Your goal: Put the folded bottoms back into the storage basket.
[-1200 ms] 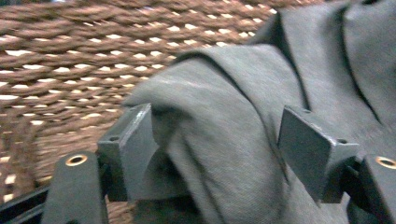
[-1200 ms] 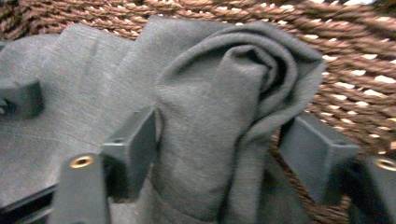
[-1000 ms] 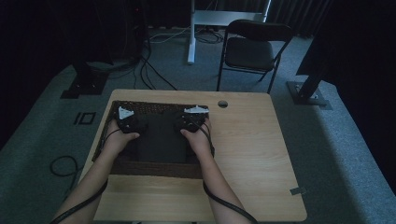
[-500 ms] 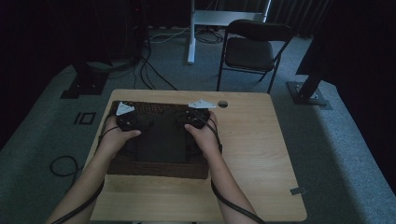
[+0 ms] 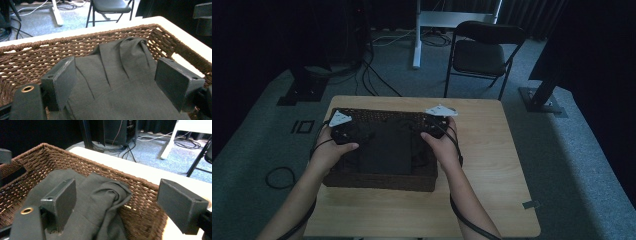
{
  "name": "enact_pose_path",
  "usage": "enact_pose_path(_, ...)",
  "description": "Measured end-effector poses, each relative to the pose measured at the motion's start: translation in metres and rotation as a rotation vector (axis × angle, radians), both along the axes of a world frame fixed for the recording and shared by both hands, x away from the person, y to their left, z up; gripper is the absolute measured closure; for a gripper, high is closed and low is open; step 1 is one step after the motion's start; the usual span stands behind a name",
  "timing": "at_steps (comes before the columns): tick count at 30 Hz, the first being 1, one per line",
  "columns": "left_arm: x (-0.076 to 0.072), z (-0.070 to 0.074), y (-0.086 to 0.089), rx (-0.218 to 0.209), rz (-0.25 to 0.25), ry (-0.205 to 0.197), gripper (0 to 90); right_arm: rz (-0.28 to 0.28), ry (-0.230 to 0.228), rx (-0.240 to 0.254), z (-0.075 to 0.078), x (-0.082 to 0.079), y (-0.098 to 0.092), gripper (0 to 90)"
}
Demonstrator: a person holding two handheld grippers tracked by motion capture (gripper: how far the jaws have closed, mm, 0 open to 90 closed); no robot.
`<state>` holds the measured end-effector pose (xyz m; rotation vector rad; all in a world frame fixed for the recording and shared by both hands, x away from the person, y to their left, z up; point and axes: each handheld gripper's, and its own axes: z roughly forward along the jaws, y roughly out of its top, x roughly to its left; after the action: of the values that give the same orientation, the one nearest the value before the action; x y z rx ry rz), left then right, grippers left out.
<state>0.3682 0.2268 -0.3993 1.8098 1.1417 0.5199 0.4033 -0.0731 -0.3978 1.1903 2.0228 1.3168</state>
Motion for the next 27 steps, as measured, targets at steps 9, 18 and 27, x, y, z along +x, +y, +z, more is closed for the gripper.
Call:
enact_pose_path(9, -0.014, 0.008, 0.002, -0.003, -0.017, -0.015, 16.9, -0.034, -0.003, -0.011, -0.005, -0.004, -0.024, 14.9)
enact_pose_path(18, -0.031, 0.014, 0.009, -0.02, -0.015, -0.037, 16.9, -0.056, -0.014, -0.014, -0.007, -0.014, -0.049, 14.9)
enact_pose_path(27, -0.052, 0.016, 0.018, -0.039, -0.032, -0.039, 16.9, -0.083, -0.021, -0.025, -0.014, -0.023, -0.07, 13.7)
